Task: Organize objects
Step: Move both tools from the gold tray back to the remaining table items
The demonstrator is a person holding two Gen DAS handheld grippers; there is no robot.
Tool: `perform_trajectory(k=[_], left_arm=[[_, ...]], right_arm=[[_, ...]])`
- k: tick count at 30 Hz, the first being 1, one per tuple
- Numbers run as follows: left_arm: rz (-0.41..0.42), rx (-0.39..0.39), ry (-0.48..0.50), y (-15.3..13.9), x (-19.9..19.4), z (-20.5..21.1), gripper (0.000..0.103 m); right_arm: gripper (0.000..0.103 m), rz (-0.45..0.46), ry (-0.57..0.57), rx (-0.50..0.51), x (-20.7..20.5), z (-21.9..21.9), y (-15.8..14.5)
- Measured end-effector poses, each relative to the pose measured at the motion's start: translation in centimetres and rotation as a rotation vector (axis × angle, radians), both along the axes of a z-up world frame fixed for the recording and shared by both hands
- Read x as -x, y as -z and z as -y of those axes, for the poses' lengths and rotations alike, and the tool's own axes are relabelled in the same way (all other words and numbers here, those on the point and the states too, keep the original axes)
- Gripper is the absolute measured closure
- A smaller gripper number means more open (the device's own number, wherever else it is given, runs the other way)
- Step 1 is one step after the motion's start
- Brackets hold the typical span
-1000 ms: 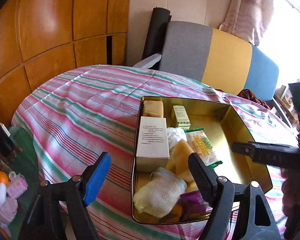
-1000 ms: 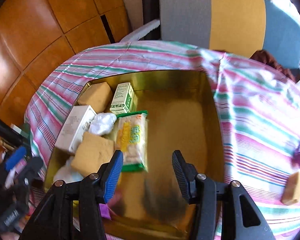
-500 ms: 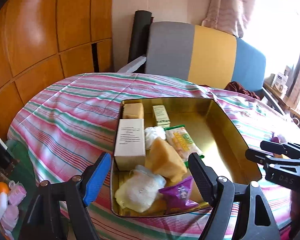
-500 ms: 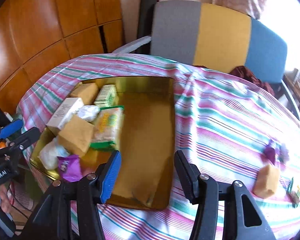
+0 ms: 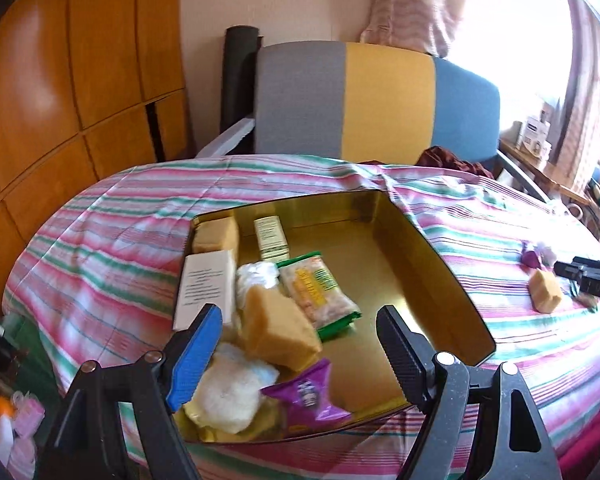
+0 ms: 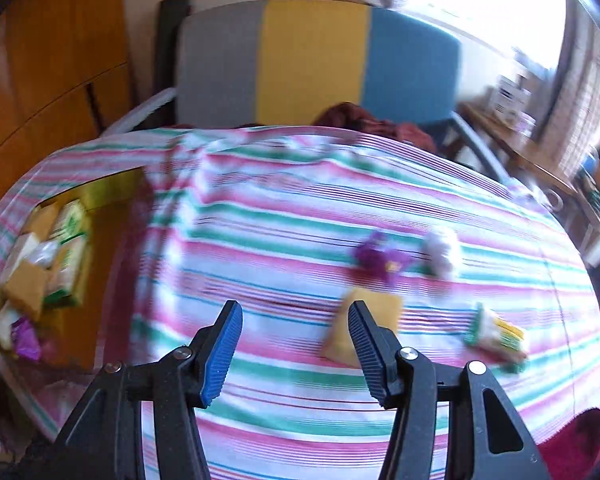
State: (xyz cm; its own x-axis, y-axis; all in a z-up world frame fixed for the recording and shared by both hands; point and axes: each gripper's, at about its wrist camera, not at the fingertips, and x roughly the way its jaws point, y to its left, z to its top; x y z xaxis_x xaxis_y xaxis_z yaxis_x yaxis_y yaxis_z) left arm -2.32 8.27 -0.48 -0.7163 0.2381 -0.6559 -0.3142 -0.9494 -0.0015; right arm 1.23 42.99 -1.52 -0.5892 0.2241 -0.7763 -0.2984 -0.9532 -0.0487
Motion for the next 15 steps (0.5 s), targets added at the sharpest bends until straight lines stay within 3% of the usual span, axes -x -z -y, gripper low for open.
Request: perform_trajectory(k=[4, 8, 11, 15], left_arm=[[-0.012, 0.007, 0.059, -0.4, -0.1, -2.1, 0.023], [-0.025, 0.015, 0.129, -1.0, -0.2, -4.8, 0.023], [-0.031, 0.02, 0.182, -1.3, -0.3, -7.1, 0.023], [-0.017, 0.034, 0.258, -1.3, -0.4, -10.6, 0.023]], right_arm=[[0.047, -0.027, 0.206, 0.008, -2.2, -6.6, -0.1], [0.047, -0.055, 0.487, 0.045, -5.3, -13.0, 0.7], [0.047, -0.097, 0.663, 0.194, -8.1, -16.6, 1.8], [0.047, -0.149, 0.765, 0.335, -10.4, -18.8, 2.5]])
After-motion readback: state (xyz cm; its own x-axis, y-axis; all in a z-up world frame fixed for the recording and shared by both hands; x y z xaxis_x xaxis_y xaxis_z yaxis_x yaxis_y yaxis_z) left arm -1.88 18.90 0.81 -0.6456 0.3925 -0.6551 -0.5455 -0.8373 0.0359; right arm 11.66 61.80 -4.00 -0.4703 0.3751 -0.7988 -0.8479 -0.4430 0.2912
